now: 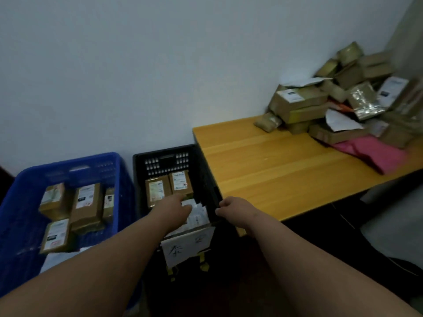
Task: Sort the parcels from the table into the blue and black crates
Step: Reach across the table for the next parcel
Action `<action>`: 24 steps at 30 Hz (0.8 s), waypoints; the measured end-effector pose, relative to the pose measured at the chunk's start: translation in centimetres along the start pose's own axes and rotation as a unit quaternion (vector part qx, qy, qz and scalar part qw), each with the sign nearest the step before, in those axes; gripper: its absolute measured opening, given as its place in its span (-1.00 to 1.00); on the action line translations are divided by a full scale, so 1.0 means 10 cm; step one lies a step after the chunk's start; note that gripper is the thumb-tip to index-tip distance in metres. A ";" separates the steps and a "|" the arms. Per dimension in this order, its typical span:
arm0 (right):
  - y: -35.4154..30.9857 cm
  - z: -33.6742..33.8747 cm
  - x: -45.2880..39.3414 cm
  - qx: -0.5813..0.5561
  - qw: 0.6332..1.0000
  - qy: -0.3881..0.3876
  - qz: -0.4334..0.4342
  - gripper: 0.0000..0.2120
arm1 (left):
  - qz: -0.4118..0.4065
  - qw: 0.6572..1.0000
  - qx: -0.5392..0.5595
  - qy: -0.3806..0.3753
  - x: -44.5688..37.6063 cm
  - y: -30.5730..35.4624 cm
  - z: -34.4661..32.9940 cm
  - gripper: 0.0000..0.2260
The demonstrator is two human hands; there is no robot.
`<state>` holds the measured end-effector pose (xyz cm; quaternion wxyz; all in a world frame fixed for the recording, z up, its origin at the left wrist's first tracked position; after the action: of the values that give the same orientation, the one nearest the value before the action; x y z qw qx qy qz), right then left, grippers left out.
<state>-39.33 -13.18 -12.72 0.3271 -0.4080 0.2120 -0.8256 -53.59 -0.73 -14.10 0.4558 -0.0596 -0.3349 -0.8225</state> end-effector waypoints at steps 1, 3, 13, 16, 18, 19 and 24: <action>0.11 0.12 0.00 -0.011 1.000 0.007 -0.006 -0.60 | -0.013 1.000 -0.008 -0.005 -0.07 0.13 -0.05 -0.55; 0.33 0.31 -0.04 -0.029 0.999 0.018 -0.022 -0.58 | -0.032 0.999 -0.022 -0.013 -0.22 0.37 -0.16 -0.54; 1.01 1.33 -0.48 -0.050 0.990 0.081 -0.103 -0.56 | -0.060 0.997 -0.012 -0.051 -1.19 1.35 -0.50 -0.50; 1.13 1.71 -0.58 -0.073 0.985 0.116 -0.109 -0.55 | -0.080 0.996 -0.025 -0.041 -1.49 1.71 -0.46 -0.50; 1.25 1.92 -0.63 -0.080 0.982 0.128 -0.117 -0.55 | -0.092 0.995 -0.024 -0.038 -1.64 1.95 -0.44 -0.50; 1.31 2.01 -0.66 -0.085 0.980 0.129 -0.122 -0.55 | -0.096 0.994 -0.019 -0.039 -1.70 2.06 -0.44 -0.50; 1.57 2.53 -0.90 -0.083 0.979 0.137 -0.126 -0.58 | -0.103 0.995 0.002 -0.016 -2.03 2.61 -0.47 -0.53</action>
<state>-8.90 -19.82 -12.63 0.1531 -0.3398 0.2691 -0.8881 -20.25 1.49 -12.91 0.3631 -0.0371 -0.3485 -0.8633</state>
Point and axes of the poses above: each hand's wrist, its own x-axis away from the middle knuckle, its own z-axis out of the back of the hand, y = z × x, the point moved 3 cm from there along -x, towards the middle knuckle, and after that the axes turned 1 degree about y, right-handed, at the moved point
